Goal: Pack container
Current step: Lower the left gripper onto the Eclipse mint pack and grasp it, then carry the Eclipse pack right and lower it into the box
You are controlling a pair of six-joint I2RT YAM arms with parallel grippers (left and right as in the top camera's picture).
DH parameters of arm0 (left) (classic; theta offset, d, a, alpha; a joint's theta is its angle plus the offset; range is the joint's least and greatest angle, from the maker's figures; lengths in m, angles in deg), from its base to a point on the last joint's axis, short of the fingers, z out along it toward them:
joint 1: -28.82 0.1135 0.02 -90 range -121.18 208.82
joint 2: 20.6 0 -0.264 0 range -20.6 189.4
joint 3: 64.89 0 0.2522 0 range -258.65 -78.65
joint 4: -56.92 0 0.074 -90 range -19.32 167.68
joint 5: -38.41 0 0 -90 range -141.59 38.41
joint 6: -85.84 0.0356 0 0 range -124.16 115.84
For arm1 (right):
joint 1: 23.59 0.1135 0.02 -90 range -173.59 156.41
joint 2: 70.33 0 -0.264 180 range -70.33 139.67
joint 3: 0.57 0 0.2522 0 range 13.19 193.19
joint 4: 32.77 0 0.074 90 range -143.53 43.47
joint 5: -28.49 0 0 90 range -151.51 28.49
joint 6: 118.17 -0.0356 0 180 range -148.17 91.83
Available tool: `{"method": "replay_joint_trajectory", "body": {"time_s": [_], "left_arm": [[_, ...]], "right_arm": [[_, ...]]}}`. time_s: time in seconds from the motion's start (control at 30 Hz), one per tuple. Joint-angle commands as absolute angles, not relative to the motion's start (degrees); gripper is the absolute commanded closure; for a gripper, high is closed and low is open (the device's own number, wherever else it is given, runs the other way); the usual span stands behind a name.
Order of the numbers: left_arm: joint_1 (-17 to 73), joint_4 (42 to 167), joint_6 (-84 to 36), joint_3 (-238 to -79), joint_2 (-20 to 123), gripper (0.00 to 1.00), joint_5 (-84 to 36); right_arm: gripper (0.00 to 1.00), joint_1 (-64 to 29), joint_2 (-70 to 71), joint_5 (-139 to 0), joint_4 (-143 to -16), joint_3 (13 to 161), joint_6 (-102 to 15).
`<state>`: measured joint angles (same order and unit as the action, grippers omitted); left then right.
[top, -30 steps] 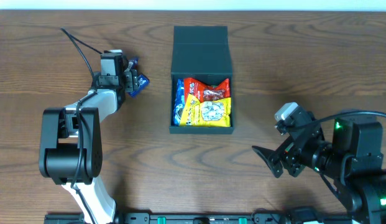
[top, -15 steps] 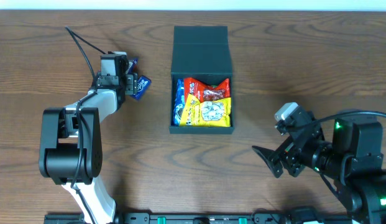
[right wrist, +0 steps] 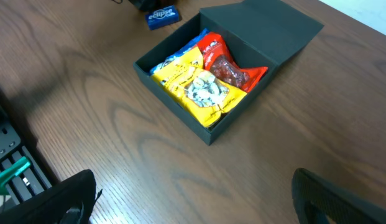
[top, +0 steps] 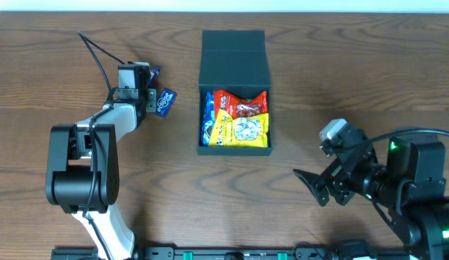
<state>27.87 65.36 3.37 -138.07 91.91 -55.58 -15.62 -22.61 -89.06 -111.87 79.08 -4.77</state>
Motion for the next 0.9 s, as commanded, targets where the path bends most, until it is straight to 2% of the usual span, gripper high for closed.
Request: {"method": "replay_joint_trajectory", "body": {"time_s": [0.0,0.1,0.23,0.37,0.63,0.87], "left_arm": [[28.15,66.35,3.55,-138.83,93.41,0.67,-55.58],[28.15,66.46,1.17,-138.83,93.37,0.82,-55.58],[28.04,67.35,-5.61,-138.85,92.82,0.86,-55.58],[28.04,69.14,-6.55,-138.87,88.34,0.90,-55.58],[28.02,78.43,-8.89,-138.87,75.73,0.91,-51.39],[26.03,88.77,-23.69,-138.87,68.37,0.92,-32.35]], "right_arm": [[0.01,-16.12,-22.69,-89.33,-111.96,79.21,-5.40],[0.01,-16.12,-22.69,-89.33,-111.96,79.21,-5.40],[0.01,-16.12,-22.69,-89.33,-111.96,79.21,-5.40],[0.01,-16.12,-22.69,-89.33,-111.96,79.21,-5.40],[0.01,-16.12,-22.69,-89.33,-111.96,79.21,-5.40],[0.01,-16.12,-22.69,-89.33,-111.96,79.21,-5.40]]}}
